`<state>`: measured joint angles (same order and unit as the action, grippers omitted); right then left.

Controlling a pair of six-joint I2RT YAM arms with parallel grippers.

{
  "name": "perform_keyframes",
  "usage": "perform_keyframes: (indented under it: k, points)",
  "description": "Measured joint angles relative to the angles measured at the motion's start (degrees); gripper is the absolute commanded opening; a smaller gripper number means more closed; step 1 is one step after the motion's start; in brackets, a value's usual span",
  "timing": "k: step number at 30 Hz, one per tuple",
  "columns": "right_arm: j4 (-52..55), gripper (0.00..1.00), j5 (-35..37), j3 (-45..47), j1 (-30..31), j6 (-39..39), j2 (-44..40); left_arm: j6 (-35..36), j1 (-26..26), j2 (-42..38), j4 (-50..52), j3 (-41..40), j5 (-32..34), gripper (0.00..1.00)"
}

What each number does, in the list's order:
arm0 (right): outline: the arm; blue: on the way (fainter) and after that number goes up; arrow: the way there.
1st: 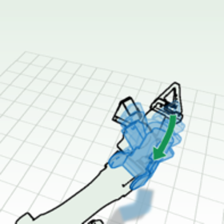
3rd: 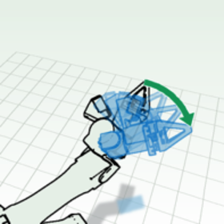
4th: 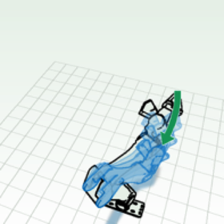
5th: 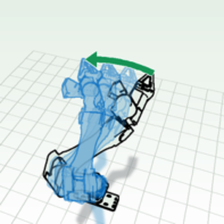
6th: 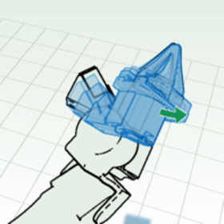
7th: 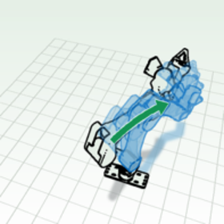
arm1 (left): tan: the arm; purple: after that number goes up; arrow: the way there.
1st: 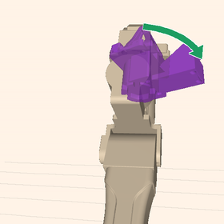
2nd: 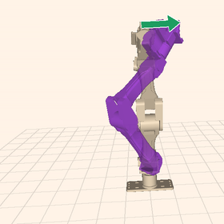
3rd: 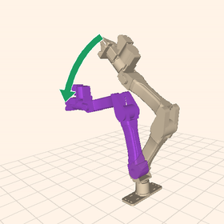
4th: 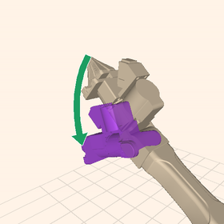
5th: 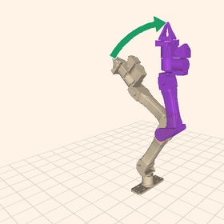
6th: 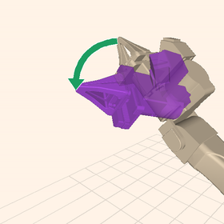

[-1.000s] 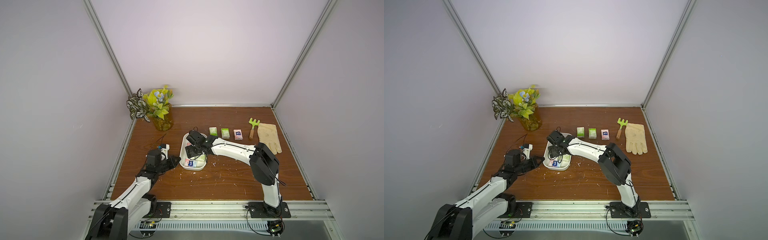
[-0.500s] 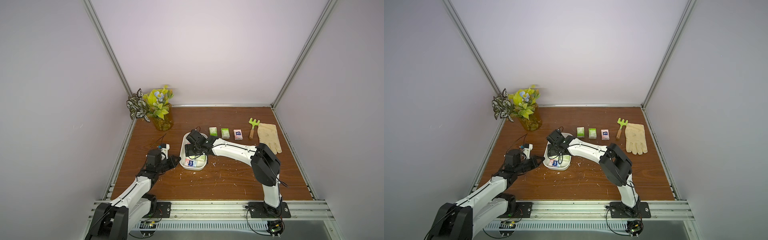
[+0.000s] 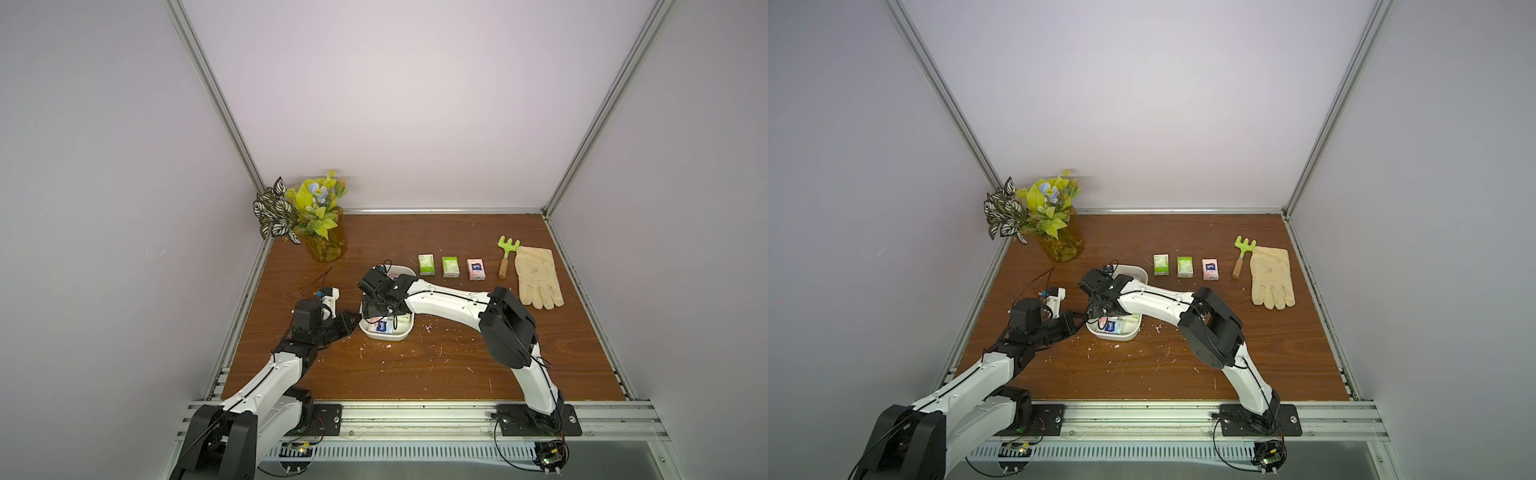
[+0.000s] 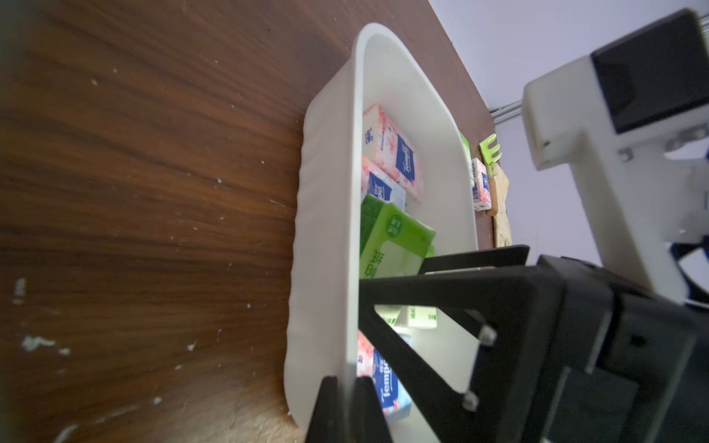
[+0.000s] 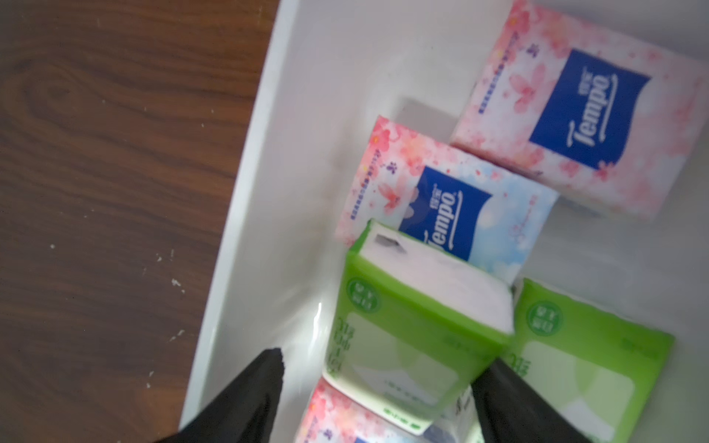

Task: Take the pocket tissues out of the storage box
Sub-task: Pick up the pocket tissues from the storage box.

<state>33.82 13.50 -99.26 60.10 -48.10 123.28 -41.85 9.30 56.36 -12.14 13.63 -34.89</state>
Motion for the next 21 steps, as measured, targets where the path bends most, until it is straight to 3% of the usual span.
perform_keyframes:
  k: [9, 21]
  points:
    - [2.5, 0.79, 3.2, -3.9, 0.2, -1.1, 4.0, 0.0, 0.0, 0.0, 0.0, 0.0, 0.0, 0.04]
    - [2.4, 0.58, 4.4, -4.0, 0.2, -1.3, 5.2, 0.1, 0.0, 0.0, 0.0, 0.0, 0.0, 0.04]
